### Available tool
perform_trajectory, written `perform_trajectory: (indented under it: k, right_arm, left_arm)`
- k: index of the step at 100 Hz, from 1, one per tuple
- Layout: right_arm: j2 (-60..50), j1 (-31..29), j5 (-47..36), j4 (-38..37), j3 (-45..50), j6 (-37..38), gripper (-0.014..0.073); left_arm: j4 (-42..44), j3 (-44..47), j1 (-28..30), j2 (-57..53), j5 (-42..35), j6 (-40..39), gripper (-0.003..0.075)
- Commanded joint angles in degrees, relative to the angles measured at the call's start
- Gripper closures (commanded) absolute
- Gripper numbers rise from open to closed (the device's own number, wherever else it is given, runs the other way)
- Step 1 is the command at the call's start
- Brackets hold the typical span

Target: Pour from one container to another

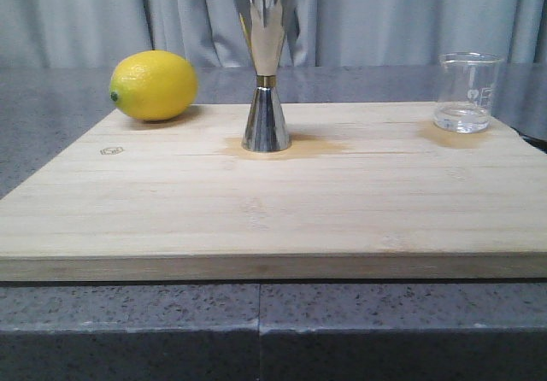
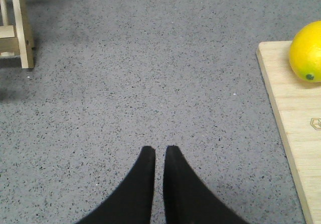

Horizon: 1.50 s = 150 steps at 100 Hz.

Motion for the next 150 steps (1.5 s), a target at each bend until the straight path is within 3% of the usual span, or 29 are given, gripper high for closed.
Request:
perform_trajectory:
  k: [1, 50, 80, 100, 134, 150]
  right_arm:
    - [-0.3, -0.2, 1.3, -0.9, -1.5, 0.0, 0.0665]
    - [-0.3, -0.2, 1.3, -0.9, -1.5, 0.0, 0.0666]
    - [-0.3, -0.2, 1.3, -0.9, -1.5, 0.0, 0.0666]
    - [-0.3, -0.2, 1.3, -0.9, -1.5, 0.0, 0.0666]
    - [-0.3, -0.2, 1.2, -0.9, -1.5, 0.0, 0.0666]
    - [-0.2, -0.2, 1.2, -0.9, -1.5, 0.0, 0.0666]
  left_arm:
    - [-0.1, -1.5, 0.1, 0.1, -4.2, -0.5, 0.0739]
    - [-0.4, -0.3, 0.1, -0.6, -5.0, -0.5, 0.0739]
    - [-5.0, 21.6, 9.4, -18.5, -26.9, 3.1, 0.0739]
    - [-7.5, 37.7, 10.5, -30.9, -39.7, 3.1, 0.0739]
    - [-9.6, 50.8, 9.8, -40.5, -50.6, 3.1, 0.0738]
    - [-10.2, 50.7, 9.7, -40.5, -49.8, 6.0, 0.0738]
